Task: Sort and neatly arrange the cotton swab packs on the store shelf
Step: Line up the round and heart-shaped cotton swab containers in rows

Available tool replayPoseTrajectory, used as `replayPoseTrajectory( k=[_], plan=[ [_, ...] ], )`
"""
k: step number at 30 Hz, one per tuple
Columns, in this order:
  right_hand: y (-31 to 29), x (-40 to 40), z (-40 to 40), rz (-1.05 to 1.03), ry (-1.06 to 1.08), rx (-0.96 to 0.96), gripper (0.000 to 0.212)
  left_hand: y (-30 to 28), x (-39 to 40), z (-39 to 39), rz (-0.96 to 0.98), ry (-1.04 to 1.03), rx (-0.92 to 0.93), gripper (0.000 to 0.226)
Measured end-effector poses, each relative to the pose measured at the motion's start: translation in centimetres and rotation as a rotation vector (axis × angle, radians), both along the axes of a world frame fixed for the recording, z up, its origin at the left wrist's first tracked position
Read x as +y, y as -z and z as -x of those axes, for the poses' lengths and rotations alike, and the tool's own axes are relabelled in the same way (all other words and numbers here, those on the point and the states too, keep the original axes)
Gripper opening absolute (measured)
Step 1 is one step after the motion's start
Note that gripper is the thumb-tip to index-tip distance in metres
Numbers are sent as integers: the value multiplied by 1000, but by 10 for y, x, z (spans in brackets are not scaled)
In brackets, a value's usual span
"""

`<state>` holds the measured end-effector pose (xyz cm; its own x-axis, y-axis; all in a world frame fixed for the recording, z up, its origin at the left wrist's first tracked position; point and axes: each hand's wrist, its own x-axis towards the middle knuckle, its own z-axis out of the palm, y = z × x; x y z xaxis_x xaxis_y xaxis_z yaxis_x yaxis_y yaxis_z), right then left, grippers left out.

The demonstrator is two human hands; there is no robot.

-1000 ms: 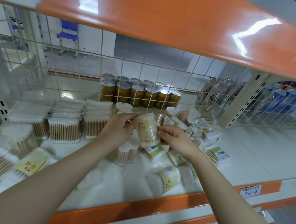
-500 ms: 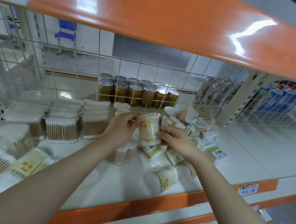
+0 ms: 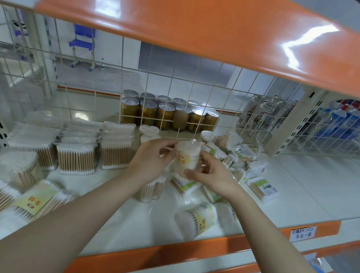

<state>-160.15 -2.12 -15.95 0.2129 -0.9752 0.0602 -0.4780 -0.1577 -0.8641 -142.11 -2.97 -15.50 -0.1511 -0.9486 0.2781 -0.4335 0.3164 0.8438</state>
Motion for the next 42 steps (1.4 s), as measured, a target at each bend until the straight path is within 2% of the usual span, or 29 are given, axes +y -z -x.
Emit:
replayPoseTrajectory(
  k=[4,8,17,22,27,42],
  plan=[
    [7,-7,1,25,68,58,40,1,0,1,-2,13,-15,31],
    [6,-15,2,51,116,75,40,3,-2,-8,8,-65,-36,32],
    [7,-45,-10,111,88,59,75,9,-12,-39,88,-208,-252,28],
    [9,-73,-24,171,91,189,69,15,-14,-55,99,-255,-404,27],
    [13,-97,-35,199,107,349,66,15,-13,-62,55,-250,-432,29],
    [34,-128,-40,197,34,487,67,21,-12,-68,85,-225,-599,32]
  ],
)
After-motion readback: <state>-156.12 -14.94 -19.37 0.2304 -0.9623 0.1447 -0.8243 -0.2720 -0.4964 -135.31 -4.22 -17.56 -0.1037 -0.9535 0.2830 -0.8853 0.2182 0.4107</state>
